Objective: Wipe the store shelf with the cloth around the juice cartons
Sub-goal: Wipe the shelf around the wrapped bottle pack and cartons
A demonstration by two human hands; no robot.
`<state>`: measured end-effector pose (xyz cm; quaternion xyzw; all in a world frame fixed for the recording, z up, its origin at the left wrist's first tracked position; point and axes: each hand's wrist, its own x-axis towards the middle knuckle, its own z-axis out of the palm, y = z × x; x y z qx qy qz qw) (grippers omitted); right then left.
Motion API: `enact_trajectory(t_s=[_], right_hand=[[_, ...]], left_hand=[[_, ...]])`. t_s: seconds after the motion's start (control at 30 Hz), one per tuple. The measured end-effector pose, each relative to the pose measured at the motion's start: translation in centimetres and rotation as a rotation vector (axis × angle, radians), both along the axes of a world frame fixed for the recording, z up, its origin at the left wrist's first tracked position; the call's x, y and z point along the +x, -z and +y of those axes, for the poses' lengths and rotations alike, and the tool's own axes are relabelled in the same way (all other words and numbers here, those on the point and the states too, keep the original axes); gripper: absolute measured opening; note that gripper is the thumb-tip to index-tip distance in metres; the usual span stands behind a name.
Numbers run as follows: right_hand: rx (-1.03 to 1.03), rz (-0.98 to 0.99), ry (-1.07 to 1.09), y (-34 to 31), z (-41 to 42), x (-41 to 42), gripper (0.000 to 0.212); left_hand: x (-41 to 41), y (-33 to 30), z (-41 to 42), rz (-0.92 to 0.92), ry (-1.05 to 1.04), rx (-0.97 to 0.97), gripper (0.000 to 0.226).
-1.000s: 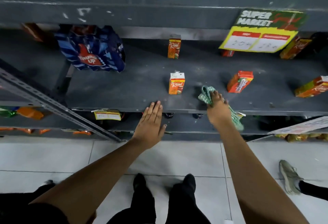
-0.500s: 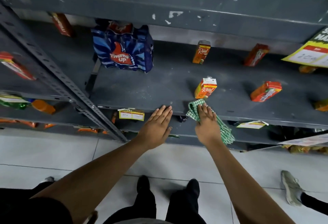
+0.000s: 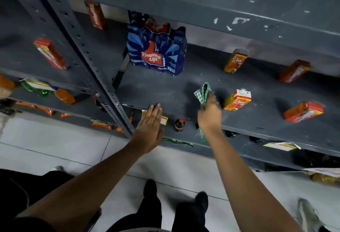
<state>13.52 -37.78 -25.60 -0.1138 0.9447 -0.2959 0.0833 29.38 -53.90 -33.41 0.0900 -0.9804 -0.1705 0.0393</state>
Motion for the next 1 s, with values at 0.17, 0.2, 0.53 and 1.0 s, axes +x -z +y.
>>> enact_trajectory(t_s=[0.17, 0.2, 0.53, 1.0], right_hand=[[0.26, 0.145, -0.153, 2.7, -3.2, 1.5, 0.073], [0.241, 0.147, -0.175, 2.8, -4.2, 1.7, 0.073], [-0.02, 0.008, -0.398, 2.4, -14.4, 1.3, 0.066], [-0.012, -0.168, -0.926, -0.5, -14.9, -3.7, 0.054]], left_hand=[[0.7, 0.1, -1.0, -0.073, -0.054, 0.017, 0.074], [0.9, 0.2, -1.0, -0.069, -0.073, -0.006, 0.075], [1.0, -0.2, -1.6, -0.109, -0.159, -0.078, 0.074], [1.0, -2.0, -2.4, -0.053, -0.135, -0.169, 0.08]])
